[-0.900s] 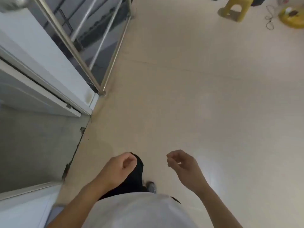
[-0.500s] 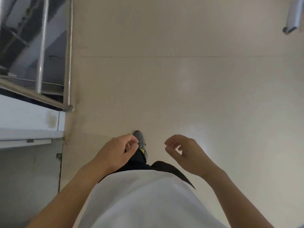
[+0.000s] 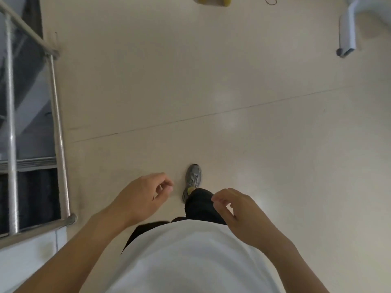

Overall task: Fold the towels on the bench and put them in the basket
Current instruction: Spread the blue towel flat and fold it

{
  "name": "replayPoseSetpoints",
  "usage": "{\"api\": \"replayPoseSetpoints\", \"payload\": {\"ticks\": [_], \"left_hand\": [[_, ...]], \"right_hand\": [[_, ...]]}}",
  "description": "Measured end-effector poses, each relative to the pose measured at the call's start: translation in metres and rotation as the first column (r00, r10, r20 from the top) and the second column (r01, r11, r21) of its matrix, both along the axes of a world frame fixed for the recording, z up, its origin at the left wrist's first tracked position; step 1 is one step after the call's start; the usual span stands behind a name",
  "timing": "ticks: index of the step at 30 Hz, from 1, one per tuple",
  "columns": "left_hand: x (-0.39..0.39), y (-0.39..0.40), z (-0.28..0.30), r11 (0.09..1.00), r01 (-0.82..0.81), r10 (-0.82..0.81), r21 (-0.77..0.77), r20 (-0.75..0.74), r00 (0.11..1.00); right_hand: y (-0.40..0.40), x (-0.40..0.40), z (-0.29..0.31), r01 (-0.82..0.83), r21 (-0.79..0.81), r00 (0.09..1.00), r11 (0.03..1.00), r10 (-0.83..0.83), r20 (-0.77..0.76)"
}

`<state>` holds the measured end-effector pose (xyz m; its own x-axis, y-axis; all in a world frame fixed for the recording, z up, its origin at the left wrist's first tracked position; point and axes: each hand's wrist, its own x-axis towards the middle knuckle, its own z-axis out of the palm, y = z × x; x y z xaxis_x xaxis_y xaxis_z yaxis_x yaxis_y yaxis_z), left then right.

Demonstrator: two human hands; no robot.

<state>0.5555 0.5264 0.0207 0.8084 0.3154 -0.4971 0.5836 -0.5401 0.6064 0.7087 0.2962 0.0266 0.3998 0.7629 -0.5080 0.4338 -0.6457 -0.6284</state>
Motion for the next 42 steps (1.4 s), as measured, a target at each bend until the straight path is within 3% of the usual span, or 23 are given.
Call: {"api": "replayPoseSetpoints", "payload": {"ticks": [10, 16, 25, 31, 42], "left_hand": [[0.187, 0.172, 0.012, 0.996, -0.093, 0.093, 0.004, -0.045, 0.995], [0.326, 0.305, 0.001, 0.999, -0.048, 0.048, 0.003, -0.052, 0.998], [0.555, 0.495, 0.031, 0.997, 0.069, -0.070, 0.031, 0.022, 0.997], [0.705, 0.586, 0.020, 0.998, 0.064, -0.065, 0.021, 0.030, 0.997], [0.873, 0.726, 0.025, 0.985, -0.165, 0.162, -0.045, -0.058, 0.985]], "right_hand": [[0.217, 0.249, 0.017, -0.084, 0.081, 0.996, 0.993, 0.080, 0.048], [0.343, 0.374, 0.013, 0.015, 0.089, 1.000, 0.996, -0.017, 0.026], [0.474, 0.542, 0.031, 0.132, 0.035, 0.991, 0.991, -0.132, -0.005], [0.562, 0.679, 0.016, 0.130, 0.055, 0.991, 0.990, -0.130, 0.000], [0.778, 0.935, 0.042, 0.042, 0.139, 0.994, 0.989, -0.028, -0.103]]}}
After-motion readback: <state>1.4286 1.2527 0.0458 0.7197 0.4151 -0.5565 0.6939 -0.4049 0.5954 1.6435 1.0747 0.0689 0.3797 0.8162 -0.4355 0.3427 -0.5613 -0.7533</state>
